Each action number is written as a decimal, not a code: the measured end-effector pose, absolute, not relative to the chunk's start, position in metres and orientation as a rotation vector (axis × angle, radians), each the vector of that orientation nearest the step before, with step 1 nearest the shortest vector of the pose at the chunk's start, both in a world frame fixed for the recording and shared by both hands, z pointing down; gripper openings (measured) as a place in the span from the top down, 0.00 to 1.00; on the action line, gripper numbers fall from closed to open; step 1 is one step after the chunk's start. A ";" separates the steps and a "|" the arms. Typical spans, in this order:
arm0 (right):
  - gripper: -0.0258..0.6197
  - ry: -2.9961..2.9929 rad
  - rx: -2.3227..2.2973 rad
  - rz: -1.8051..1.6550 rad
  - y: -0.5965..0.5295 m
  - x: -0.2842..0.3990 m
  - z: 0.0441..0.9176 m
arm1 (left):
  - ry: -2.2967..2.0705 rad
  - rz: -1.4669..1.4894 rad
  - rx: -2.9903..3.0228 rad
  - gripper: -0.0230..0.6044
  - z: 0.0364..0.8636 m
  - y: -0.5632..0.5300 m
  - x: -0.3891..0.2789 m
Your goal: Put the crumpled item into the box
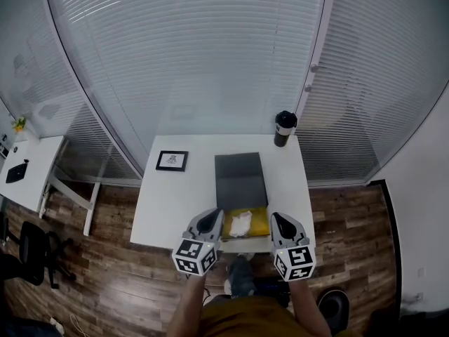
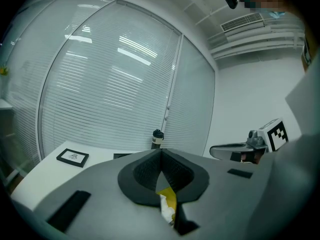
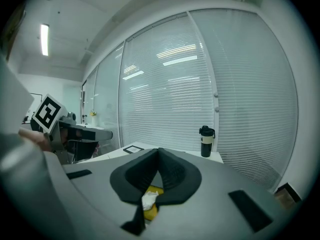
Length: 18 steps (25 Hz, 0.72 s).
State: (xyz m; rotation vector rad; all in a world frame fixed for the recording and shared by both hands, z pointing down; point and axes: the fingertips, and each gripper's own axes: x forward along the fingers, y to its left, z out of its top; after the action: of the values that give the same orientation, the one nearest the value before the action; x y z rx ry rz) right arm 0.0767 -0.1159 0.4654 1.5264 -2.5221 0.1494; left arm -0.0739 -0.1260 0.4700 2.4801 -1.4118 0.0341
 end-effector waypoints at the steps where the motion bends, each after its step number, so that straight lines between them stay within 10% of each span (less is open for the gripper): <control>1: 0.94 -2.521 1.527 0.150 -0.116 0.077 0.466 | -1.411 0.036 2.480 0.92 0.471 -0.126 -0.074; 18: 0.94 -2.501 1.516 0.150 -0.126 0.076 0.469 | -1.411 0.032 2.465 0.92 0.475 -0.134 -0.078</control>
State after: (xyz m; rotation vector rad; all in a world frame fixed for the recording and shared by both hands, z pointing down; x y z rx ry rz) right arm 0.0762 -0.1255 0.4694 1.5160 -2.5014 0.1499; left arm -0.0779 -0.1339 0.4747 2.4654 -1.4114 0.0318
